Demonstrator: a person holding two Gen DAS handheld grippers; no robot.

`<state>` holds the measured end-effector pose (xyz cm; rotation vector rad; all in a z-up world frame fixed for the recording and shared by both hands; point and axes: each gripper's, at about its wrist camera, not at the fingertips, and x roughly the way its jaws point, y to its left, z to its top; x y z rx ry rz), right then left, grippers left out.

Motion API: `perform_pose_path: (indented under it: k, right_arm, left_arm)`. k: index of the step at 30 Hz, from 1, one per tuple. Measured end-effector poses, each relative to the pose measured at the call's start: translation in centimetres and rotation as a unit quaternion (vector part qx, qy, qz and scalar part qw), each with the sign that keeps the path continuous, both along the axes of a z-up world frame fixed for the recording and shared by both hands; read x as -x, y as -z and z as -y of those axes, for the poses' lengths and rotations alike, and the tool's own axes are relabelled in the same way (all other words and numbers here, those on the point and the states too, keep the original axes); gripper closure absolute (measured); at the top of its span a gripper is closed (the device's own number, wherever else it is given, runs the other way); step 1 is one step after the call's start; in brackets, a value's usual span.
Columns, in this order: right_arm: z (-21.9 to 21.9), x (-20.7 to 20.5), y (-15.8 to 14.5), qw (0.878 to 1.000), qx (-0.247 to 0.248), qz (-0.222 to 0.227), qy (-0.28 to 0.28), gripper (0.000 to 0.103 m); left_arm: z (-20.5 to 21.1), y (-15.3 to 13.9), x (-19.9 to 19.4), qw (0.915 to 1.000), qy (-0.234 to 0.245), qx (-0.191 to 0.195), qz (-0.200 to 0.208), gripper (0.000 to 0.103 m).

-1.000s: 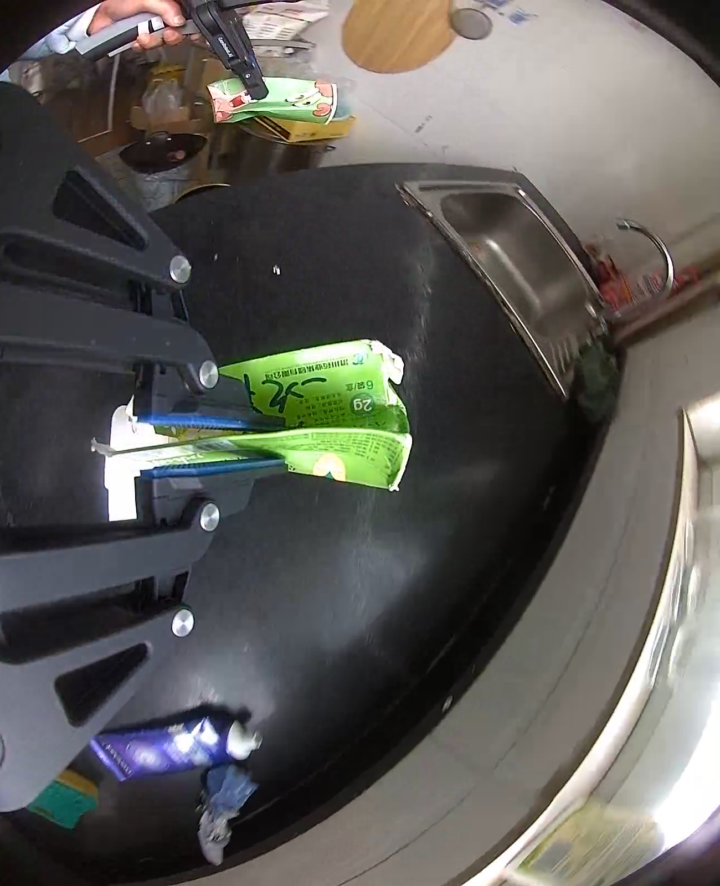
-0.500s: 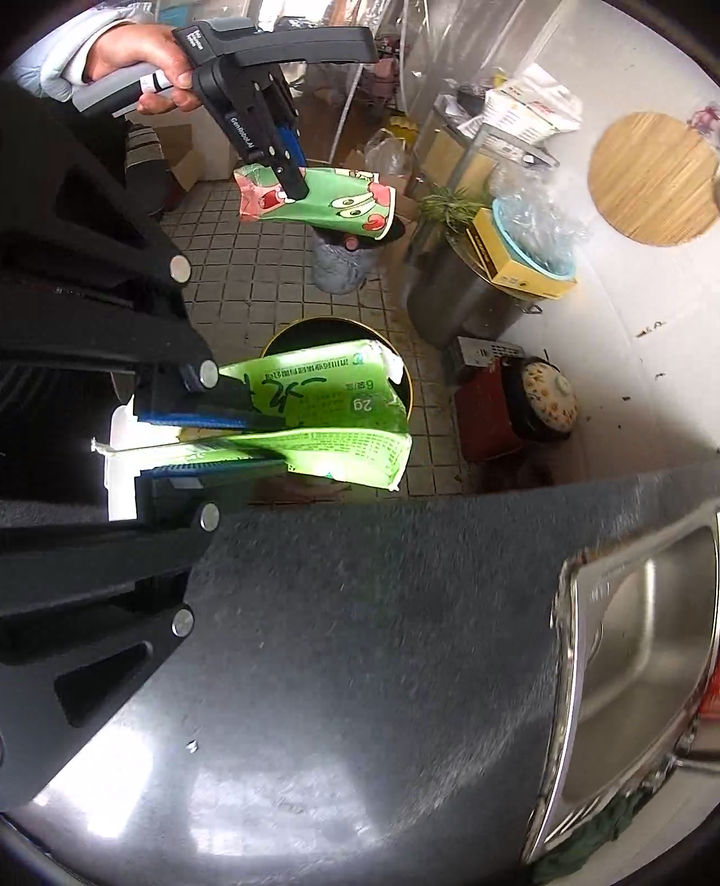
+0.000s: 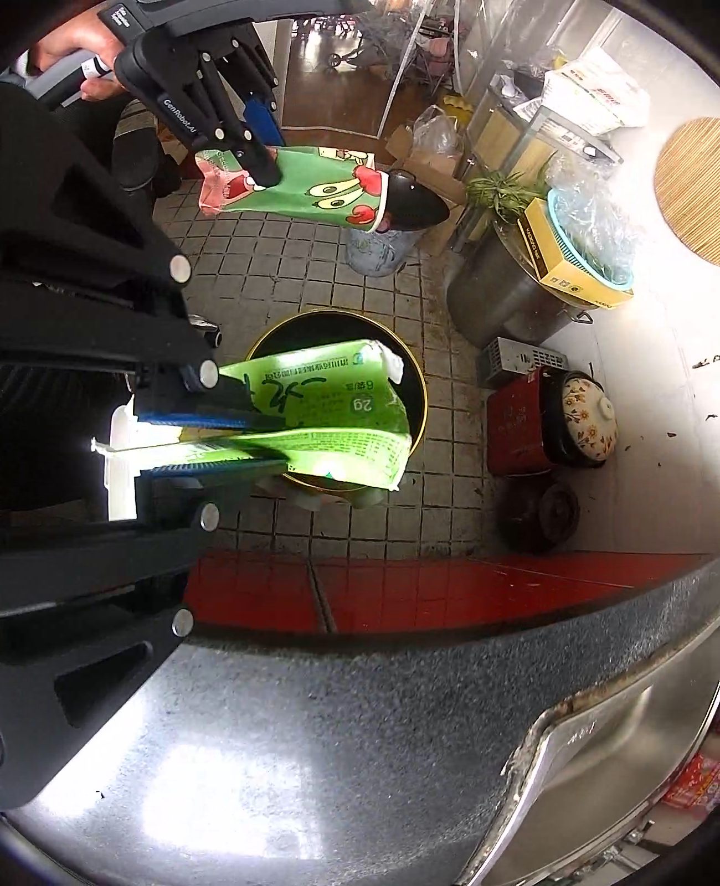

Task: Collect trash
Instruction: 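Open both tools to drop the cup and carton into the bin, then return both tools to the countertop trash pile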

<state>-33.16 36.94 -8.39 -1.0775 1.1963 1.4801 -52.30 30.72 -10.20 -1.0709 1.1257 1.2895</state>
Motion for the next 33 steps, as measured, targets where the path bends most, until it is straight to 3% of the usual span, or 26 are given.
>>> perform_pose_path:
  k: [6,11,12,13,14,15,16,18,20,22,24,27,29,31,33]
  right_arm:
    - [-1.5,1.1,1.7,1.000,0.016,-0.003,-0.003,0.092]
    - [-2.6,1.2,3.3,0.998,0.032,-0.039,0.022,0.092]
    - [-2.9,1.1,3.4,0.997,0.036,-0.055,0.032,0.092]
    - [-3.2,1.0,3.5,0.995,0.039,-0.079,0.044,0.092]
    - [-3.5,0.8,3.4,0.993,0.042,-0.095,0.056,0.091]
    - [-3.8,0.5,3.0,0.992,0.039,-0.100,0.064,0.084]
    - [-4.0,0.3,2.4,0.992,0.030,-0.102,0.069,0.054]
    - [-4.0,-0.4,0.3,0.992,-0.007,-0.094,0.078,0.017]
    - [-3.8,-1.3,-1.5,0.992,-0.023,-0.095,0.083,0.017]
    - [-3.6,-3.0,-3.2,0.986,-0.024,-0.132,0.100,0.016]
    - [-2.4,-5.2,-6.1,0.981,-0.062,-0.143,0.117,0.009]
    - [1.5,-10.2,-10.8,0.970,-0.141,-0.105,0.165,0.007]
    - [5.5,-14.2,-13.0,0.960,-0.173,-0.064,0.211,0.007]
    - [10.9,-19.1,-14.4,0.943,-0.196,-0.010,0.270,0.007]
    - [17.2,-24.2,-15.1,0.917,-0.203,0.042,0.341,0.007]
  left_arm:
    - [-0.7,1.8,-0.2,0.9998,-0.002,0.015,0.010,0.075]
    - [-1.7,2.4,-0.4,0.9986,-0.012,0.014,0.050,0.071]
    - [-2.0,2.4,-0.3,0.9981,-0.016,0.014,0.058,0.059]
    - [-2.2,2.3,-0.2,0.9978,-0.021,0.013,0.062,0.037]
    - [-2.5,2.1,-0.1,0.9976,-0.028,0.005,0.063,0.027]
    - [-2.7,1.7,0.0,0.9977,-0.035,-0.007,0.058,0.020]
    - [-2.8,1.1,0.2,0.9978,-0.039,-0.015,0.051,0.020]
    - [-3.1,0.7,0.4,0.9980,-0.045,-0.016,0.043,0.016]
    - [-3.5,0.0,0.8,0.9977,-0.054,-0.023,0.033,0.014]
    - [-3.9,-0.8,0.9,0.9973,-0.064,-0.028,0.023,0.013]
    - [-4.2,-1.7,0.6,0.9970,-0.065,-0.036,0.021,0.012]
    - [-4.6,-3.1,-2.0,0.9978,-0.034,-0.050,0.026,0.007]
    - [-4.6,-3.5,-5.4,0.9982,0.024,-0.042,0.036,0.007]
    - [-4.2,-4.1,-9.6,0.9938,0.089,-0.035,0.057,0.007]
    - [-3.3,-5.0,-14.6,0.9854,0.151,-0.041,0.067,0.007]
